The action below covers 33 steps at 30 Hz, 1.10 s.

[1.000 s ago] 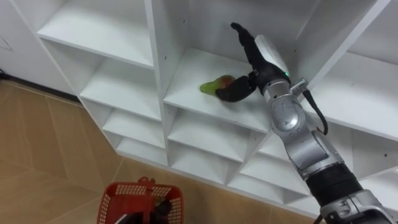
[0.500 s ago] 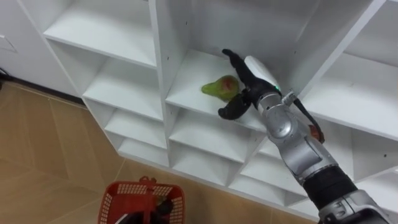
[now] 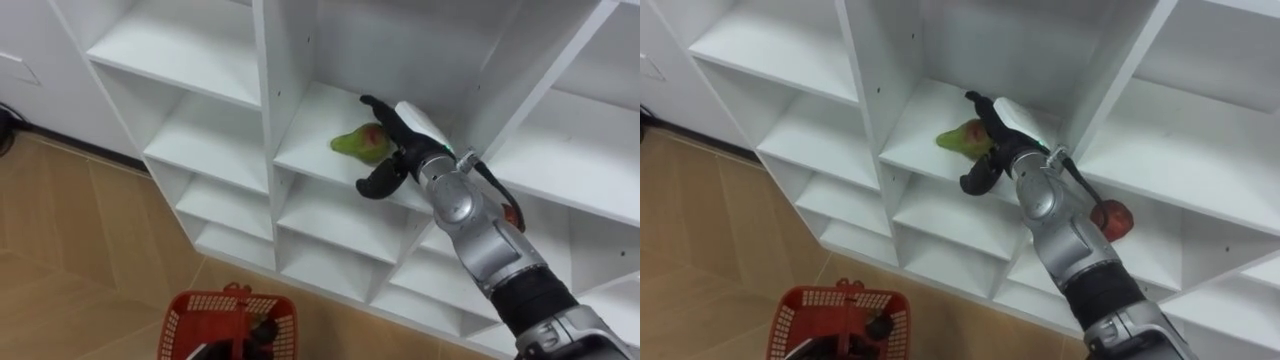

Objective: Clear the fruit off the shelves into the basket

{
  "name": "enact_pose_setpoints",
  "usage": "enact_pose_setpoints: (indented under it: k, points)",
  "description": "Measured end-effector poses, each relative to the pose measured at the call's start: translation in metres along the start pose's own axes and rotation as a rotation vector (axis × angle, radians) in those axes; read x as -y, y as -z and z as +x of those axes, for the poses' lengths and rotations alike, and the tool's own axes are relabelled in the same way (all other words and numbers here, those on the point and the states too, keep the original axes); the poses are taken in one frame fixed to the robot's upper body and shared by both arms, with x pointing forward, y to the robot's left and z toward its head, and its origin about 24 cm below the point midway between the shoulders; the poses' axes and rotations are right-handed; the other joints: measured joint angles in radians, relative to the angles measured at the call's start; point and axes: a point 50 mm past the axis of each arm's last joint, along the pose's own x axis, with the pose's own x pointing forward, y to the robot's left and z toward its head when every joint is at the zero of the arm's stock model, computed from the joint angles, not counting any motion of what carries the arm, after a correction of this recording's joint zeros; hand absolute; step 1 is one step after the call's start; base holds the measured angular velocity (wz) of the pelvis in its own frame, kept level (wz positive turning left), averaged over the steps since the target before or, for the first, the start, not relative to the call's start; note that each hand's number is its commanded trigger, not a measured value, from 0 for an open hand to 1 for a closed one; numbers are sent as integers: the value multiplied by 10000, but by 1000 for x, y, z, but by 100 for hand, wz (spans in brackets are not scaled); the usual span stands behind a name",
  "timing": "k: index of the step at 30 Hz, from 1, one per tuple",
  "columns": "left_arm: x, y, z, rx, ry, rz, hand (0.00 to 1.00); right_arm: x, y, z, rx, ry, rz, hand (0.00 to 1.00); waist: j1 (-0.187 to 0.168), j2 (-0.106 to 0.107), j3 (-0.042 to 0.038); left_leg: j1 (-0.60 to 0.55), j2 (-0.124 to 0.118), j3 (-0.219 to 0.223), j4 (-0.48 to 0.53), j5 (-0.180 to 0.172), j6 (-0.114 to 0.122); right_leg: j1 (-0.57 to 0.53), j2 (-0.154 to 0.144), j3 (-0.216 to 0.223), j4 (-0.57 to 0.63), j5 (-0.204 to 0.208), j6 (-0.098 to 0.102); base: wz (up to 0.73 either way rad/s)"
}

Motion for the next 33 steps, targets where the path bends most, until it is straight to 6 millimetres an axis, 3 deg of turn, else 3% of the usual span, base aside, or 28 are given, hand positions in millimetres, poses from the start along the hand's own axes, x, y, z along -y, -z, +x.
enact_pose_setpoints:
  k: [7,8,9,10,11,12,17,25,33]
  points:
    - [0,0,0,22,-15,10,100,0,0,0,-3,-16,-4,0,-7,0,0,10,-3,-49,5,0,0,35,1,-29,-6,0,0,0]
    - [0,-1,0,34,-14,9,100,0,0,0,-3,-17,-3,7,-8,-1,0,12,-3,-52,6,0,0,40,0,-44,-5,0,0,5]
    - [0,-1,0,46,-15,6,100,0,0,0,-4,-18,-3,47,-7,-1,0,15,-3,-61,6,0,-1,50,-4,-80,-5,0,0,5]
    - [0,-1,0,46,-16,6,100,0,0,0,-4,-19,-3,61,-7,-1,0,15,-3,-80,6,1,-2,59,-5,-99,-5,0,0,5]
    - [0,-1,0,46,-16,7,100,0,0,0,-6,-18,-3,86,-6,-1,0,15,-4,-88,7,1,-2,65,-5,-109,-6,0,0,4]
    - [0,-1,0,45,-14,15,100,0,0,0,-19,-20,-7,100,-8,-4,-1,16,-5,-109,7,1,-2,79,-10,-155,-5,0,0,5]
    - [-1,0,-1,38,-11,31,100,0,3,0,-119,-39,-33,100,-7,-54,-27,17,-8,-186,7,6,-10,106,-20,-258,-4,0,0,3]
    - [-4,-1,-1,55,-34,101,100,-1,6,0,-238,-68,-60,100,7,-242,4,18,-16,-206,6,6,-10,117,-24,-275,-7,0,1,0]
    - [-5,-2,-1,62,-38,111,100,-1,7,0,-249,-63,-58,100,6,-250,12,9,-21,-218,-12,5,-9,117,-23,-299,-7,0,2,0]
